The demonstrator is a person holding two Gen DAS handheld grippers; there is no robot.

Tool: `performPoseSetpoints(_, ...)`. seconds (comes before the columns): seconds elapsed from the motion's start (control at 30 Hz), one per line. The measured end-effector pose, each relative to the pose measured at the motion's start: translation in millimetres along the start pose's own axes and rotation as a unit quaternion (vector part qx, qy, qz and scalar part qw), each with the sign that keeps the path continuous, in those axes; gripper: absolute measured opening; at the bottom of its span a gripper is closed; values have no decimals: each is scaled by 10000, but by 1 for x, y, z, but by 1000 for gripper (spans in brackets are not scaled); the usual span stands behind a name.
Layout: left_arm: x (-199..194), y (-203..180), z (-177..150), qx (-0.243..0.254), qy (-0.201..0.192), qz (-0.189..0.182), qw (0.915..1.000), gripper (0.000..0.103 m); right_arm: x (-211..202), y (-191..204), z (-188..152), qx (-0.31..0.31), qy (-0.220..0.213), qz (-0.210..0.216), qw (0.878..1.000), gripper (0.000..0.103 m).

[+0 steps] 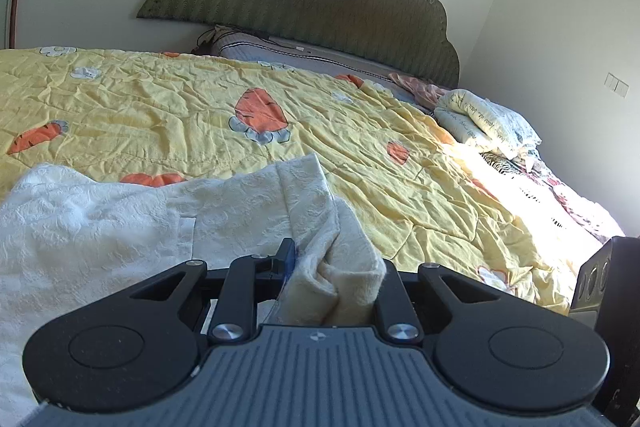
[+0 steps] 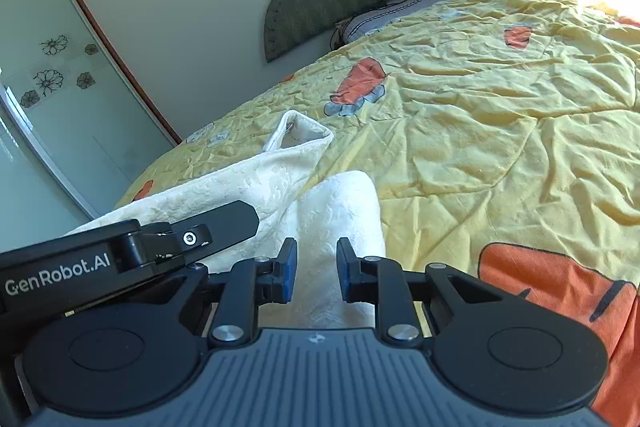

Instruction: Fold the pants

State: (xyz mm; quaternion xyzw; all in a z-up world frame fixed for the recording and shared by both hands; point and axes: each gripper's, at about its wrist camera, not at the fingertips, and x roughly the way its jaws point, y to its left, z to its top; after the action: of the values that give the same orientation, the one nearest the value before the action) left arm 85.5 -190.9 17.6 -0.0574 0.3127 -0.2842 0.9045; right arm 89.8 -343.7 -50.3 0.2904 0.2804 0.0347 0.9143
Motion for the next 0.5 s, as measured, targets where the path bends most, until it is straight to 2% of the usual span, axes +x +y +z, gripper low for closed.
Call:
performPoseSetpoints(0.07, 5, -2, -2, -38, 101, -89, 9999, 24, -3, -4, -3, -26, -41, -120, 9999, 21)
performPoseSetpoints(0.1, 8, -4, -4, 2, 165, -122, 9998, 29, -6, -6, -5, -54, -76, -184, 9998, 21)
performPoseSetpoints(0.17, 14, -6, -7, 41, 270, -125, 9996, 32, -15, -14, -7, -72, -143, -387, 9991, 22)
performPoseSetpoints(0.27, 17, -8, -10, -3, 371, -230, 9990, 38, -34, -26, -8, -69, -331, -844, 9959, 26)
performPoseSetpoints(0.3, 15, -6, -10, -94, 377, -309, 9988, 44, -43, -30, -8, -43, -442, -1029, 9937, 26)
performPoseSetpoints(0.33, 11, -5, -9, -205, 306, -483, 9982, 50, -52, -33, -8, -25, -588, -1225, 9907, 26)
performPoseSetpoints(0.4, -2, -3, -3, -251, 132, -1053, 9940, 64, -69, -36, -8, -22, -917, -1614, 9826, 26)
performPoseSetpoints(0.43, -10, -3, 1, -247, 59, -1184, 9926, 65, -75, -36, -8, -6, -1041, -1699, 9799, 26)
performPoseSetpoints(0.5, -29, 1, 10, -86, -216, -1195, 9926, 71, -87, -30, -8, 57, -1233, -1511, 9808, 26)
